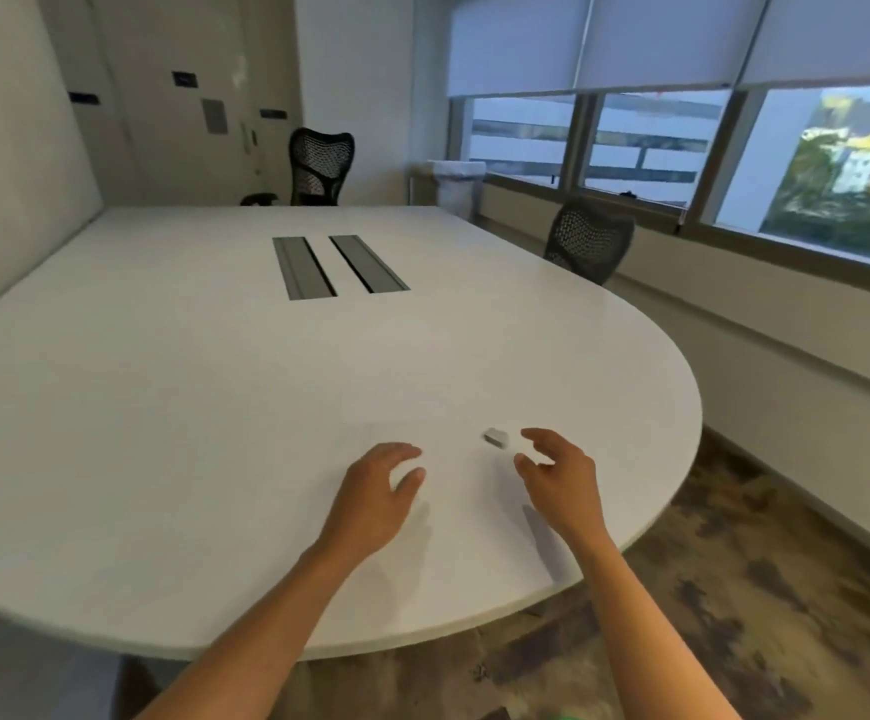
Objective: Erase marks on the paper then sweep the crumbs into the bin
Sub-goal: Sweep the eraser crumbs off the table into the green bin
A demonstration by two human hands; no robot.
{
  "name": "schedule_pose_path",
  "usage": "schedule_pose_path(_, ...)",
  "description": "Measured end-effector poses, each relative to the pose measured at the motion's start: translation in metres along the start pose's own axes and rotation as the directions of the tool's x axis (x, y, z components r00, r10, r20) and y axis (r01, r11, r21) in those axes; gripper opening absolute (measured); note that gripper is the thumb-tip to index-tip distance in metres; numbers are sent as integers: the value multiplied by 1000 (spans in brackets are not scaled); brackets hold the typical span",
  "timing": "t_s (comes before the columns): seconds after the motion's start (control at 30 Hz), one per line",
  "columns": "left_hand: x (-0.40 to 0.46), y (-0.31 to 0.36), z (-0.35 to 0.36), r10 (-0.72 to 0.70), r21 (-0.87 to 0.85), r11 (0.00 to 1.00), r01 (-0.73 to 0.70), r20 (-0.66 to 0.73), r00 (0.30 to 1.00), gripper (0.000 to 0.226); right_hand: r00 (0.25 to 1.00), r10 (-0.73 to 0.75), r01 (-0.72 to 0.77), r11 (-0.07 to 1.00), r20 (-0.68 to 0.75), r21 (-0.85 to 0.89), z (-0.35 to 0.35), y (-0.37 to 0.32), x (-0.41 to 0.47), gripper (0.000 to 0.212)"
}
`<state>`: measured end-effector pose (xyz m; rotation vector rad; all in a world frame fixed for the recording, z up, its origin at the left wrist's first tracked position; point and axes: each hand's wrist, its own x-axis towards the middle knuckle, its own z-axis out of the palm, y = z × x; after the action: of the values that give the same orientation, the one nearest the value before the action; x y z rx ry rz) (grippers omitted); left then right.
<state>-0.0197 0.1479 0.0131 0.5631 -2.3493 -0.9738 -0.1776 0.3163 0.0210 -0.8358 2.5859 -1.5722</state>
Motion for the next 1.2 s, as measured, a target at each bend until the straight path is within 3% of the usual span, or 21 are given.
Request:
schedule_pose_path(0.13, 35, -35, -2, -112, 222, 969, 112, -10, 994, 46, 997, 14, -3, 991, 75, -137, 24, 6, 30, 41)
schedule_pose_path(0.23, 60, -49, -2, -146, 378, 919, 115, 56, 988, 58, 992, 9, 23, 968, 126, -250, 37, 9, 49, 42)
schedule_pose_path(0.33, 81, -61, 1, -221, 495, 860, 124, 142, 965, 67, 988, -10, 62, 939, 154, -339, 46, 14, 64, 9)
schedule_pose_path(0.47, 88, -71, 3, -297, 612, 782, 116, 202, 933, 74, 985, -74, 124, 932, 156, -340, 48, 20, 73, 39)
schedule_pose_path(0.57, 81, -68, 1, -298, 634, 764, 119, 184, 937, 74, 983, -93, 140, 939, 160, -314, 48, 21, 74, 43)
schedule_pose_path(0.7, 51, -58, -7, -317, 670, 730, 136, 155, 936, 74, 992, -39, 67, 967, 119, -247, 50, 19, 70, 13)
schedule_pose_path(0.9, -10, -27, -18, -396, 700, 686, 198, 131, 909, 90, 993, -50, 75, 964, 103, -253, 54, 14, 59, 10)
schedule_pose_path(1.13, -54, -6, -25, -402, 699, 684, 211, 120, 908, 84, 993, -76, 102, 936, 89, -338, 53, 12, 52, 27)
schedule_pose_path(1.2, -58, -6, -30, -385, 685, 695, 216, 102, 918, 77, 993, -85, 110, 915, 83, -387, 54, 8, 47, 20)
